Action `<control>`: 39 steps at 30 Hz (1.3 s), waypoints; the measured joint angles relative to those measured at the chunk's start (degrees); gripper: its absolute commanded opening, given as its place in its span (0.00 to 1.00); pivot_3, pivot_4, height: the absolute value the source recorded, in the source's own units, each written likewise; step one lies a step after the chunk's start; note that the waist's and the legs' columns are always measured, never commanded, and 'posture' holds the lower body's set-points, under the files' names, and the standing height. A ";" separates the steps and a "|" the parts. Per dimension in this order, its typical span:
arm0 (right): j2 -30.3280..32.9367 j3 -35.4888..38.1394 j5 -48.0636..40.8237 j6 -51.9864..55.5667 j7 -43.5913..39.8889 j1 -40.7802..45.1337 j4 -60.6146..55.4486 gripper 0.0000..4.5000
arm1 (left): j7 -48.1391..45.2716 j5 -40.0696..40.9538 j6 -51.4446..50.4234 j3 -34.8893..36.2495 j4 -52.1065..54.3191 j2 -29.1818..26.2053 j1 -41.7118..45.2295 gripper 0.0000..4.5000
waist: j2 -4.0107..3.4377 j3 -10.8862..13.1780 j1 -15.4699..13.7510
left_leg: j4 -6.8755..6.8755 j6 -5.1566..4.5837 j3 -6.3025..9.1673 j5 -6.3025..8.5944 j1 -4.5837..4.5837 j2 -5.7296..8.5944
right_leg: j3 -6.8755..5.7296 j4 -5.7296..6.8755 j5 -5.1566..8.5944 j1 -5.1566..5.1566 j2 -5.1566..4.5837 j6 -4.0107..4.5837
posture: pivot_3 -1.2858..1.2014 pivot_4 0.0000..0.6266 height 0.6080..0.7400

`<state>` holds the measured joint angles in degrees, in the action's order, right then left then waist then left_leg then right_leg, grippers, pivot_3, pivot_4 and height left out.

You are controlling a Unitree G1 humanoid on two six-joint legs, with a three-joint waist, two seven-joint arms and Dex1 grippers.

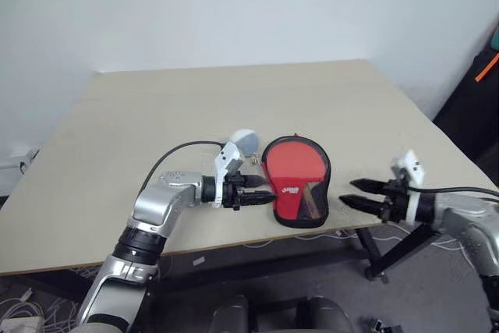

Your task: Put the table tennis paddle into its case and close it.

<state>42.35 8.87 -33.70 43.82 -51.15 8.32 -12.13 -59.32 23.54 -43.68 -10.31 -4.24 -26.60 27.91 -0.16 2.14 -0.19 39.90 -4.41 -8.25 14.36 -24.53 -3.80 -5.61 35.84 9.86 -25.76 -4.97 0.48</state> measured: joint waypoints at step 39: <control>-9.11 2.17 -1.71 2.09 10.99 6.53 5.22 0.76 | 24.32 5.60 -36.45 16.08 -16.79 17.52 11.46 0.67 | -0.03 0.00 0.03 | 0.06 -0.03 0.20 0.00 0.02 0.07 | -0.11 -0.02 0.00 0.17 -0.01 -0.01 | 0.52 0.00 0.88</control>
<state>33.24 11.04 -35.41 45.91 -40.16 14.85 -6.91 -35.00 29.14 -80.13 5.76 -21.04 -9.08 39.37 -0.19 2.15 -0.16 39.96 -4.44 -8.04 14.36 -24.51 -3.73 -5.72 35.82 9.85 -25.59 -4.98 0.46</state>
